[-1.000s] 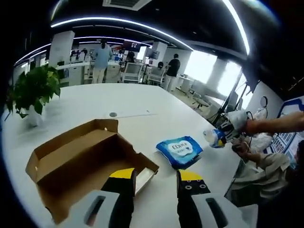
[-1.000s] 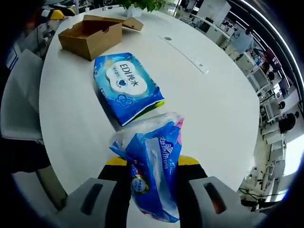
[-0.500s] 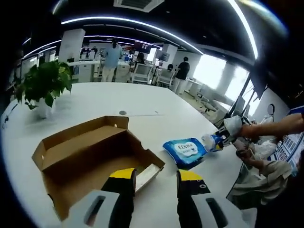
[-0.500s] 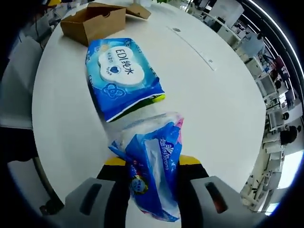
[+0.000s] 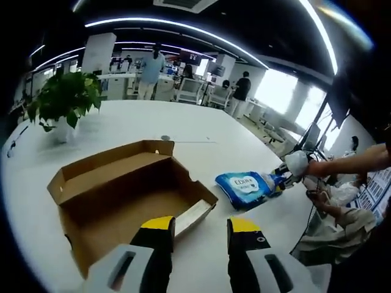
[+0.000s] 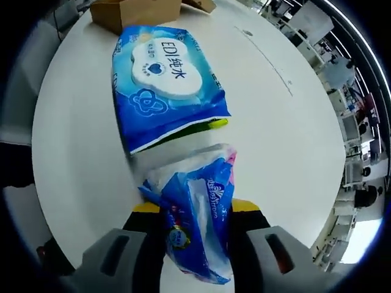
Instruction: Operate the shoe box by opening the lid, removing the specified soft item, and placing it in the target area until the item is outside and the box remains undamaged.
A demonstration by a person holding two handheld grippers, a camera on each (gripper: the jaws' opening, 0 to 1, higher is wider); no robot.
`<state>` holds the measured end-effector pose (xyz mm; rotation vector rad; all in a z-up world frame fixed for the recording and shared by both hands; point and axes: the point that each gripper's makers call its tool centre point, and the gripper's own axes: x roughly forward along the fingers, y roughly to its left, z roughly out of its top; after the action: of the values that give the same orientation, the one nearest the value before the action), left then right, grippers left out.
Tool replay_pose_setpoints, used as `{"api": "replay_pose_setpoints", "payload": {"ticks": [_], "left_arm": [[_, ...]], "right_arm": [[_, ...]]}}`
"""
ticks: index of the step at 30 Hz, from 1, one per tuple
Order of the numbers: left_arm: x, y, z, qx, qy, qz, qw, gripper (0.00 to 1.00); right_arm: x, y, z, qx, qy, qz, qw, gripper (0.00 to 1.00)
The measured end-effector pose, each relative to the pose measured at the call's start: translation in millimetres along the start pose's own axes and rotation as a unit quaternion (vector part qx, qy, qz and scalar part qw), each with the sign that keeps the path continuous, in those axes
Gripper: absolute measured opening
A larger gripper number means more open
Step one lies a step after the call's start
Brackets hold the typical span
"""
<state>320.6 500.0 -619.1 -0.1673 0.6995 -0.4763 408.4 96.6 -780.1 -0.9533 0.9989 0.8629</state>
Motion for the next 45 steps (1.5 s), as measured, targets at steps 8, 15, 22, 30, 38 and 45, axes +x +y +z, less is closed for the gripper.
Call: {"api": "replay_pose_setpoints", "payload": {"ticks": [8,15,22,30,38,45], "left_arm": [[-2,3.2,1.2,0.005,0.003,-0.002,1.0,0.34],[1,3.8,1.3,0.006,0.004,-0.011,0.9999,0.34],[3,1.3,4.0,0.005,0.001,-0.026,0.9997,0.34],[0,3.7,5.4,0.011,-0.003,-0.034,0.9994,0.34],[-8,8.6,3.7,0.012,-0.008,-0.04,0.9991,0.34],[-15,15.6,5.8,0.013,-0.015,-0.044,0.9988,0.34]], "right_arm": [[-1,-3,4.8,-0.021,-0.001,-0.005,0.9998,0.41],[-8,-2,4.7,-0.044,0.005,-0.014,0.9989,0.43],[-15,4,7.5,-0.069,0.013,-0.015,0.9974,0.42],[-32,1,11.6,-0.066,0.02,-0.031,0.9972,0.41],[-46,-2,16.6,-0.045,0.02,-0.045,0.9978,0.4],[-56,2,20.0,-0.02,0.019,-0.056,0.9981,0.4]]}}
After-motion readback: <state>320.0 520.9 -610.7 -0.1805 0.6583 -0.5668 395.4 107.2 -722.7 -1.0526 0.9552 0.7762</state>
